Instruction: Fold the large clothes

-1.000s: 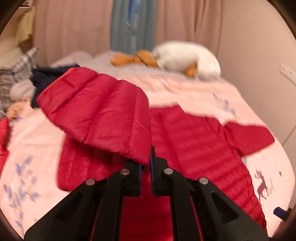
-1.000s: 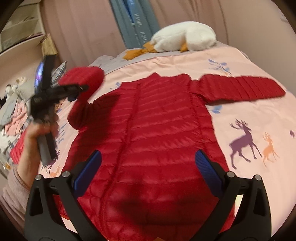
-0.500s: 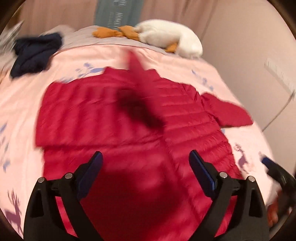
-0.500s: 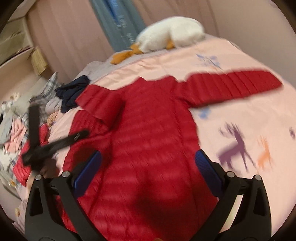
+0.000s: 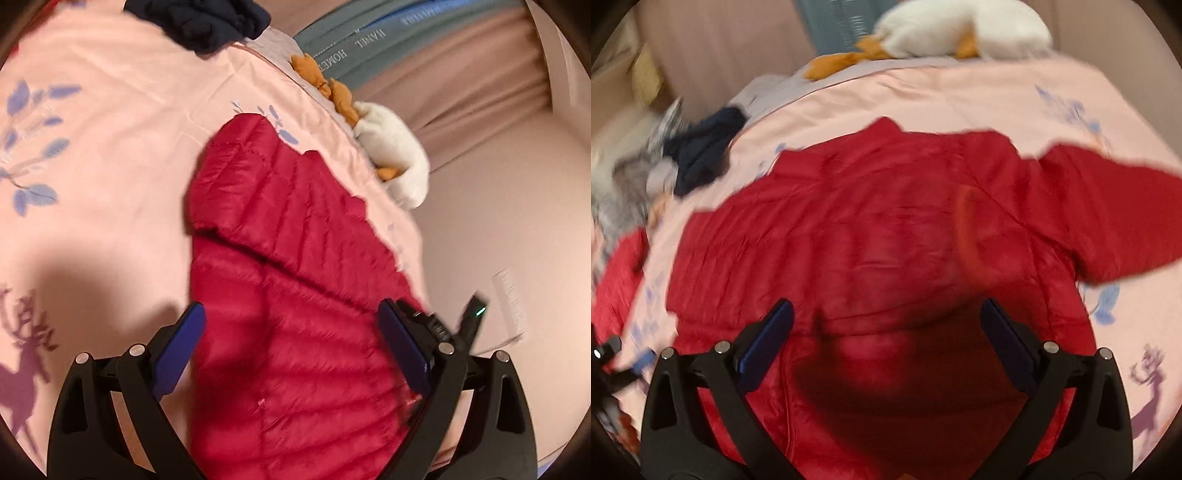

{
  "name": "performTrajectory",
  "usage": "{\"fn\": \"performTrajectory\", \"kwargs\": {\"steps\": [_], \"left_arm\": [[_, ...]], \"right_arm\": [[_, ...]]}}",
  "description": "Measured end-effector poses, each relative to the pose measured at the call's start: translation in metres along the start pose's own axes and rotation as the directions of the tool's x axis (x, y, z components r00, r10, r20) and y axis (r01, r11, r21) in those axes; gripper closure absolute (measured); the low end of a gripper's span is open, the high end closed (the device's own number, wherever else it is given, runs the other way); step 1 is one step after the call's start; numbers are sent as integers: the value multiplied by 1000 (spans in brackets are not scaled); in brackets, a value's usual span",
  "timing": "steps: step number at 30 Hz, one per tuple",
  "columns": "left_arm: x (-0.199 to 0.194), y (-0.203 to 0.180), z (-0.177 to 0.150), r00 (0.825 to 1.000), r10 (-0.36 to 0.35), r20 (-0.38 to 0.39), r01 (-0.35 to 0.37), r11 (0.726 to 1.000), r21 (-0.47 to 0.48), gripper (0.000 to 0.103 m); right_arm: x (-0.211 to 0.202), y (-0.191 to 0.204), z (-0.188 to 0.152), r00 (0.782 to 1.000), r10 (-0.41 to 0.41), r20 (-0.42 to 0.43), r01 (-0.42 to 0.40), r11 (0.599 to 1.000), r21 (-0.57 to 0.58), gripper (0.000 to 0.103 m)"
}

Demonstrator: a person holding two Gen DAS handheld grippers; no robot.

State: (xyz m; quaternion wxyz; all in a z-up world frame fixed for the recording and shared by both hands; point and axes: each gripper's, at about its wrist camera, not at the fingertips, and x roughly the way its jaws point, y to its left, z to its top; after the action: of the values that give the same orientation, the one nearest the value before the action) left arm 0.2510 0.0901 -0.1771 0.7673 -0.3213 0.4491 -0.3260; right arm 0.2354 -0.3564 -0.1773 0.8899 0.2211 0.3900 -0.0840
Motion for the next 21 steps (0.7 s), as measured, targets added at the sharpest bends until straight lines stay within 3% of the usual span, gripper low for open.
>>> {"fn": "performTrajectory", "kwargs": {"steps": [3, 5, 7, 8, 9, 11, 15, 19, 21], "left_arm": [[19, 5, 15, 998, -67, -11, 66, 995, -74, 9], [31, 6, 22, 996, -90, -15, 87, 990, -110, 9], [42, 8, 29, 995, -93, -21, 89, 986, -138, 9], [47, 9, 31, 998, -65, -14, 62, 987, -145, 9], [51, 9, 34, 999, -51, -7, 49, 987, -150, 9], [58, 11, 42, 1000, -20, 18, 23, 988, -156, 9], [67, 16, 55, 997, -2, 81, 18, 980, -199, 9], [77, 21, 54, 997, 49, 62, -35, 979, -203, 9], [77, 18, 53, 995, 102, 13, -99, 981, -166, 9]], "right_arm": [[5, -22, 10, 999, 29, 32, -32, 994, 104, 2], [16, -22, 18, 1000, 13, 20, -16, 993, 116, 10], [35, -14, 27, 999, -39, -14, 40, 996, 75, 57], [39, -10, 28, 999, -44, -14, 45, 998, 46, 67], [40, -4, 30, 999, -47, -7, 47, 999, 6, 85], [35, 4, 33, 997, -76, 30, 77, 996, -48, 90], [13, -3, 48, 993, -44, 105, 46, 999, -18, 91], [40, -7, 46, 982, -185, 21, 186, 974, -131, 86], [46, -15, 47, 980, -197, -14, 193, 973, -129, 81]]}}
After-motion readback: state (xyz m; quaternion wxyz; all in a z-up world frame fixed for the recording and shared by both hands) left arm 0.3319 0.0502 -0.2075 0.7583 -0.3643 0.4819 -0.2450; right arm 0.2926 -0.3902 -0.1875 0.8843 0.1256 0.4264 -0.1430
